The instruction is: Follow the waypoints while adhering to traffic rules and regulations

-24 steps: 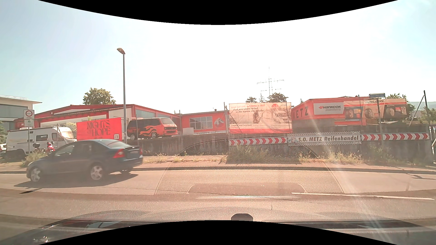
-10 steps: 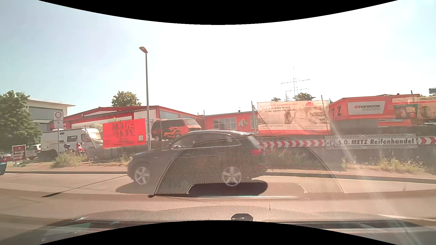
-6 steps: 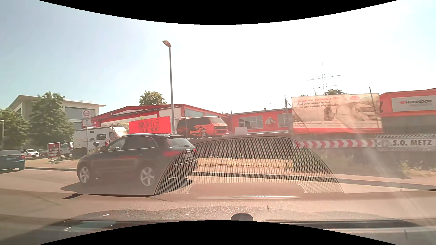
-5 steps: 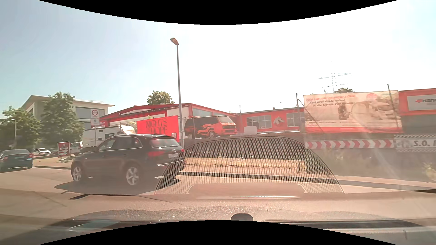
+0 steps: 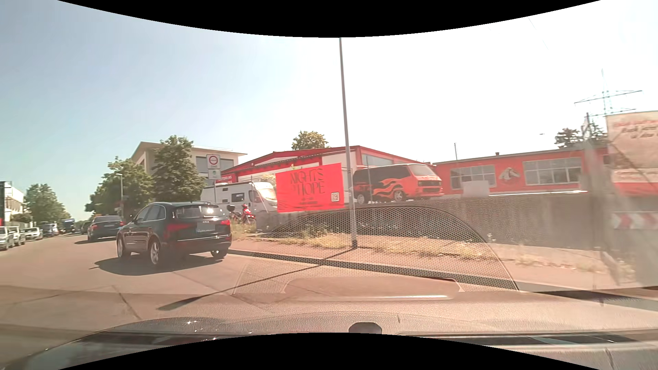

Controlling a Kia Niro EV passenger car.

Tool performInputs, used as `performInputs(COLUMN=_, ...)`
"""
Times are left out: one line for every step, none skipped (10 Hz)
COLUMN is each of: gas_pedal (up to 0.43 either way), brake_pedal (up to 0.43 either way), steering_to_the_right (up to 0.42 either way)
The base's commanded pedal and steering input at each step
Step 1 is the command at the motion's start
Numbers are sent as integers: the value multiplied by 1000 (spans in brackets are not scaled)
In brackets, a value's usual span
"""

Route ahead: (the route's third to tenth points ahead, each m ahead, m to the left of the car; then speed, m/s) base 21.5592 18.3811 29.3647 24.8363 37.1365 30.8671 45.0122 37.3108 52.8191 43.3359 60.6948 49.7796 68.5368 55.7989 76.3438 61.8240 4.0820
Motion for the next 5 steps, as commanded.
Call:
performInputs(gas_pedal=398, brake_pedal=0, steering_to_the_right=-520)
performInputs(gas_pedal=398, brake_pedal=0, steering_to_the_right=-510)
performInputs(gas_pedal=398, brake_pedal=0, steering_to_the_right=-503)
performInputs(gas_pedal=398, brake_pedal=0, steering_to_the_right=-492)
performInputs(gas_pedal=398, brake_pedal=0, steering_to_the_right=-480)
